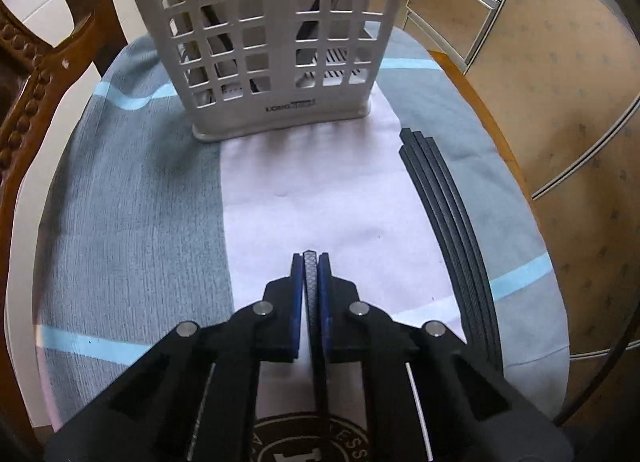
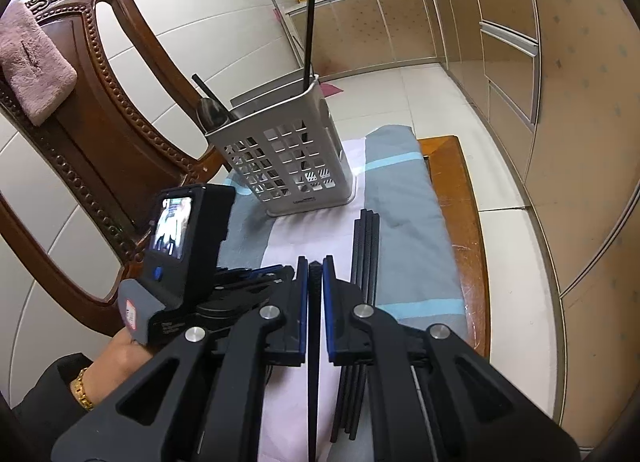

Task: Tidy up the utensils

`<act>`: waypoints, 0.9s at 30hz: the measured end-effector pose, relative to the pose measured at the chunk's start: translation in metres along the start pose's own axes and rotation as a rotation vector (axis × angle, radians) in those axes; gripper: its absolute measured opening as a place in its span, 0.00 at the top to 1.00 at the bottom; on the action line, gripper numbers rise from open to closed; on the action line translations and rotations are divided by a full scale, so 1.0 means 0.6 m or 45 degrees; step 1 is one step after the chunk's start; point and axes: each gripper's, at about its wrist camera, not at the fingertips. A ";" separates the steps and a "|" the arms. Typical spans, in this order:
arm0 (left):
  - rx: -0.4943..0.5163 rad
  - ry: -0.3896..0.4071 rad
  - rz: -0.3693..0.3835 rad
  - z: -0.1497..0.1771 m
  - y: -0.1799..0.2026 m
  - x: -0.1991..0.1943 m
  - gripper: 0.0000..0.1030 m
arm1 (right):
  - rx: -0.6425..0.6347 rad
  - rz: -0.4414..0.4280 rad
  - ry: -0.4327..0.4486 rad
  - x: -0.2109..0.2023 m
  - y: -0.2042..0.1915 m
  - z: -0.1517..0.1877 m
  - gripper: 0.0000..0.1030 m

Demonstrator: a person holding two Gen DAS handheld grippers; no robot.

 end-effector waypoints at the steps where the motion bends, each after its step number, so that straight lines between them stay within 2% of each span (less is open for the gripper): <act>1: 0.001 -0.004 0.017 0.000 -0.001 -0.001 0.93 | -0.002 -0.001 0.005 -0.003 -0.002 0.000 0.94; 7: 0.026 0.123 0.012 0.006 -0.008 -0.078 0.93 | -0.022 -0.030 0.043 -0.032 -0.020 -0.003 0.96; 10: 0.023 0.191 0.016 0.013 -0.020 -0.125 0.93 | -0.065 0.002 0.017 -0.029 -0.030 0.002 0.96; 12: 0.011 0.219 0.014 0.021 -0.033 -0.150 0.93 | -0.082 0.024 -0.043 -0.011 -0.030 0.008 0.96; 15: -0.024 0.264 0.016 0.023 -0.053 -0.176 0.93 | -0.140 0.031 -0.146 0.027 -0.042 0.020 0.87; 17: -0.045 0.302 0.018 0.031 -0.061 -0.213 0.93 | -0.188 0.059 -0.244 0.068 -0.054 0.036 0.86; 21: -0.062 0.357 0.029 0.033 -0.082 -0.254 0.93 | -0.244 0.099 -0.384 0.136 -0.071 0.073 0.68; 24: -0.068 0.388 0.032 0.034 -0.094 -0.280 0.93 | -0.288 0.160 -0.483 0.180 -0.076 0.098 0.67; 26: -0.072 0.397 0.034 0.036 -0.102 -0.291 0.93 | -0.334 0.194 -0.469 0.189 -0.083 0.099 0.67; 27: -0.072 0.399 0.031 0.036 -0.105 -0.293 0.93 | -0.344 0.213 -0.473 0.191 -0.085 0.097 0.72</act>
Point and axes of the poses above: each gripper's, at about its wrist camera, not at the fingertips, and x roughly the way its jaws point, y to its right, z to its underside, and after that the axes turned 3 degrees about y, right-handed
